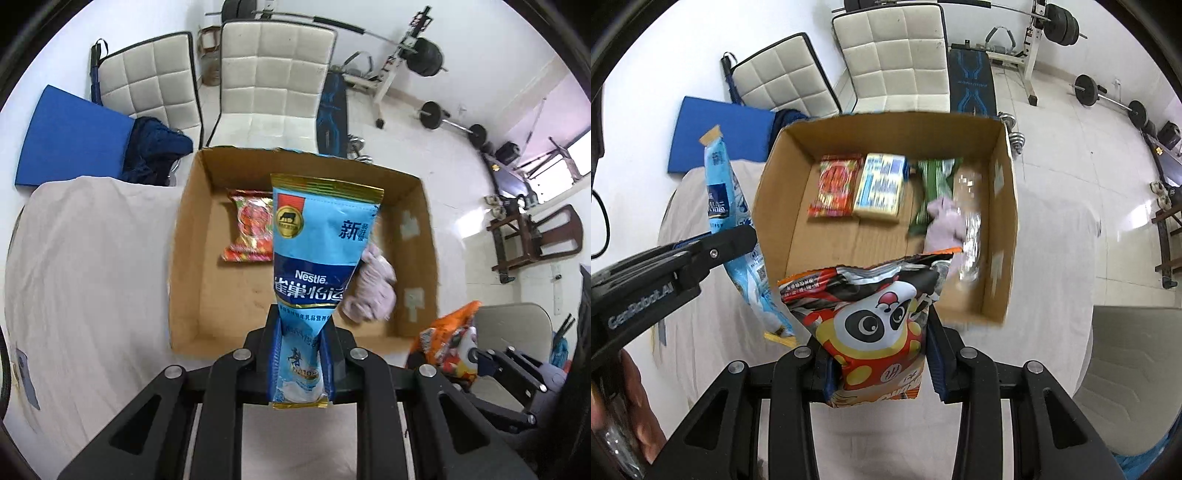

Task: Organize soft objects
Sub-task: 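Carry the Nestle tube and panda bag over the box with both tools, then open both tools to release tube and panda bag into the box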

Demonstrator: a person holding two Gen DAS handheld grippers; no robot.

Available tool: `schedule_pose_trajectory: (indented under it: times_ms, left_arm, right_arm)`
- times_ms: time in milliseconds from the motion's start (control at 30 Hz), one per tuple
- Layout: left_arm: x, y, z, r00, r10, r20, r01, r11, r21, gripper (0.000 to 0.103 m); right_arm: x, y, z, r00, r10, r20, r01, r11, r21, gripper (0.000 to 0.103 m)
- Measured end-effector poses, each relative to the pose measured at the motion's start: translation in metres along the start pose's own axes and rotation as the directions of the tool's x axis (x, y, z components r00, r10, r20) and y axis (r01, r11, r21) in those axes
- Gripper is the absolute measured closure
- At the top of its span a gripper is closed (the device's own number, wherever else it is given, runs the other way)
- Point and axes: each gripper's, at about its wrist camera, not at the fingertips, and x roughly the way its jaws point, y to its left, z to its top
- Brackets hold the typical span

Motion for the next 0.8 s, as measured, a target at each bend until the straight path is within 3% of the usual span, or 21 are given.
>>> schedule_pose_trajectory:
  times_ms: [300,800]
  left_arm:
    - [0.084,0.027,0.046,0.983,0.019,-0.181,-0.025,0.999,-0.029,0.087]
    - [0.172,0.045,0.041,0.944,0.011,-0.331,-0.032,0.998,-0.056,0.087]
  right_arm:
    - [0.081,-0.008,0.048,0.994,0.003,-0.108,0.005,0.997,0.073,0.063]
    - [0.174,-0.004,0.058,0.968,-0.021,-0.250,0.041,0.996,0.075,0.062]
